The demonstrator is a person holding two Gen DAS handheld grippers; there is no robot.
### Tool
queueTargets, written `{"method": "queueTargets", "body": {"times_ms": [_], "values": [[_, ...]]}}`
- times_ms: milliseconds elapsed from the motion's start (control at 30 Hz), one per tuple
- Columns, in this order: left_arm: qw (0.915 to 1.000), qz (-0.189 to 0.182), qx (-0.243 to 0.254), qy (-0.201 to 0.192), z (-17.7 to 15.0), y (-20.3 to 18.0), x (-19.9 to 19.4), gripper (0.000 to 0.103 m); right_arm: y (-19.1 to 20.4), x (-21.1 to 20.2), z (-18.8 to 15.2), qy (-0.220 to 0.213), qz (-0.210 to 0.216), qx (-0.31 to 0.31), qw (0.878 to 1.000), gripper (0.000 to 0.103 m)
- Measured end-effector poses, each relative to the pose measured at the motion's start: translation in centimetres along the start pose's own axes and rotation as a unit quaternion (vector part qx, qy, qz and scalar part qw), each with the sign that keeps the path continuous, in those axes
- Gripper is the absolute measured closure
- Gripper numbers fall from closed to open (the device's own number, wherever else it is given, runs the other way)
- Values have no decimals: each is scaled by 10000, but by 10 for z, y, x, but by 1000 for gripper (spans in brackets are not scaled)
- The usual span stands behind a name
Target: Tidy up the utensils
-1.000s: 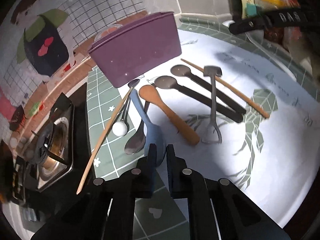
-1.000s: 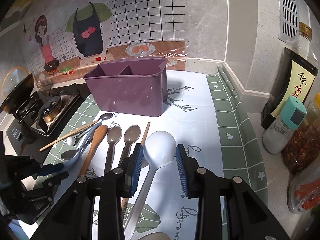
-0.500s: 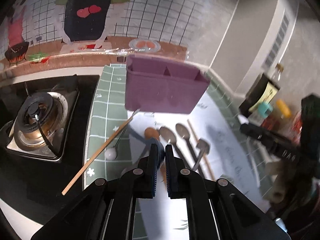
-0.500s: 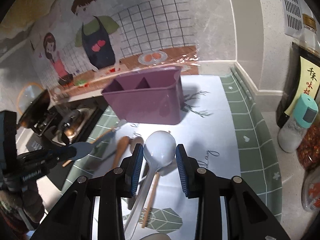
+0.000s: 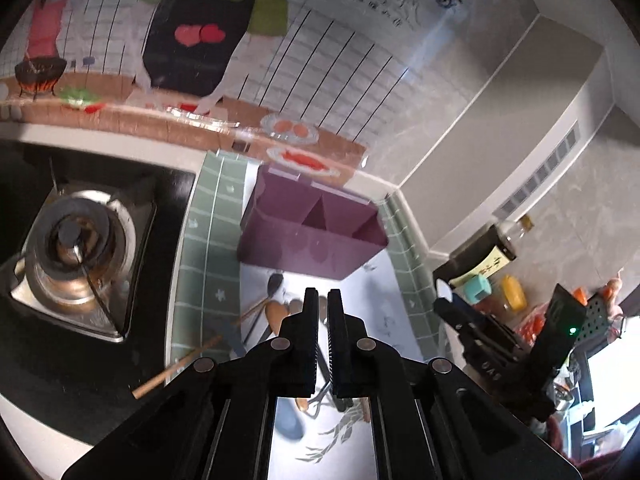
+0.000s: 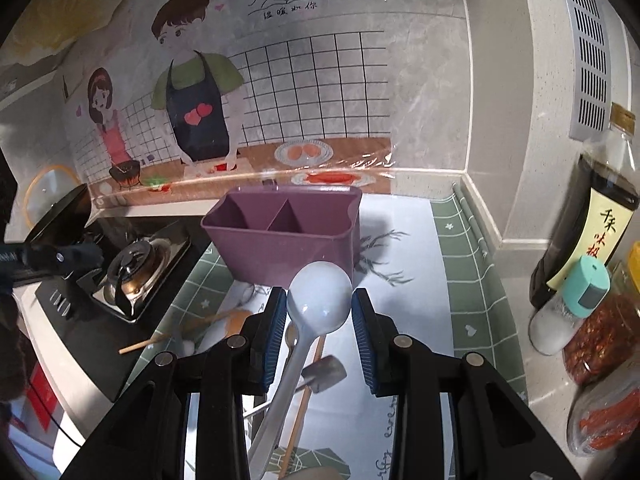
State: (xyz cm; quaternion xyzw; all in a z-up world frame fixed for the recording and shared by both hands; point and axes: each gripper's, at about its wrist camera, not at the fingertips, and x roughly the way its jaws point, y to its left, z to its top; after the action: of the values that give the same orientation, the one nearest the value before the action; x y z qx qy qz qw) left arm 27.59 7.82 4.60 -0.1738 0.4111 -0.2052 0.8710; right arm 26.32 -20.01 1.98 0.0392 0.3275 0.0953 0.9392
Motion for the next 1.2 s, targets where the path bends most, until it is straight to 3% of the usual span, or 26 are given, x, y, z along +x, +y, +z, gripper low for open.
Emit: {"method": "queueTargets", "body": {"times_ms": [100,167,267,333,400,500,600,733,900,1033,1200], "values": [[9996,23,283,-95,3,-8,-3,99,5,0,3,-48,-29,-107,9999,72],[9983,-24,579,47,-3,-11,3,98,7,1,0,-23,-43,-165,9999,72],[9936,532,987,120,-25,-9,19,94,4,8,-10,145,-114,-127,9997,72],[9932,562,998,197,-43,4,33,84,1,14,-19,311,-138,-106,9994,72],[9955,548,726,257,-57,20,46,59,0,18,-25,404,-216,-94,9989,72],[9961,600,483,420,-73,37,68,46,-4,21,-33,485,-210,-16,9986,72],[9909,1015,525,709,-83,45,94,46,-4,24,-38,512,-252,-22,9984,72],[9868,1347,710,549,-86,44,106,54,0,28,-44,563,-246,-59,9981,72],[9853,1244,968,651,-82,41,125,55,4,31,-48,638,-240,-119,9976,72],[9772,1480,1259,861,-84,39,140,68,3,32,-49,648,-246,-77,9976,72],[9748,1650,1202,902,-82,43,148,69,0,35,-52,700,-285,-43,9971,72]]}}
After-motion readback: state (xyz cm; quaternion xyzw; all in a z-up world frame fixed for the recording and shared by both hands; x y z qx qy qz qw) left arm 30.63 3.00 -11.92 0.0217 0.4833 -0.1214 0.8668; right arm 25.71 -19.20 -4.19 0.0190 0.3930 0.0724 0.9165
